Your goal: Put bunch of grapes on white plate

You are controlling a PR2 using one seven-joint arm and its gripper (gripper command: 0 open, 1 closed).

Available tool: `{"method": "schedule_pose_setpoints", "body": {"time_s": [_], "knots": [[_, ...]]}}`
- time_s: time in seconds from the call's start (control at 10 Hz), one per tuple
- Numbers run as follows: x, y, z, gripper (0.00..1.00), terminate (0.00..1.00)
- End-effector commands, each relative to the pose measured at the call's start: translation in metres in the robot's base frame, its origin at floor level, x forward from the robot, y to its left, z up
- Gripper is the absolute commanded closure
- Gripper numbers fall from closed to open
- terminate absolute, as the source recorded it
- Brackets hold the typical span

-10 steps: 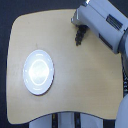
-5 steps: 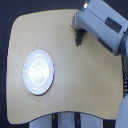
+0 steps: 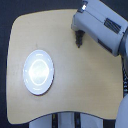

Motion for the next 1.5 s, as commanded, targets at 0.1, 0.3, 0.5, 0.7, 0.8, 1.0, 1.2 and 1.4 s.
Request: {"method": "schedule_pose_setpoints", "body": {"time_s": [0.1,0.3,0.5,0.7,0.8,1.0,1.2,1.4], "knots": [[0.002,0.005,-0.001,1.0,0.0],[0.004,0.008,0.001,1.0,0.0],[0.006,0.009,0.007,1.0,0.0],[0.008,0.006,0.014,1.0,0.0],[0.008,0.008,0.025,1.0,0.0],[-0.002,0.018,0.059,1.0,0.0],[-0.008,0.023,0.097,1.0,0.0],[-0.017,0.017,0.128,1.0,0.0]]}}
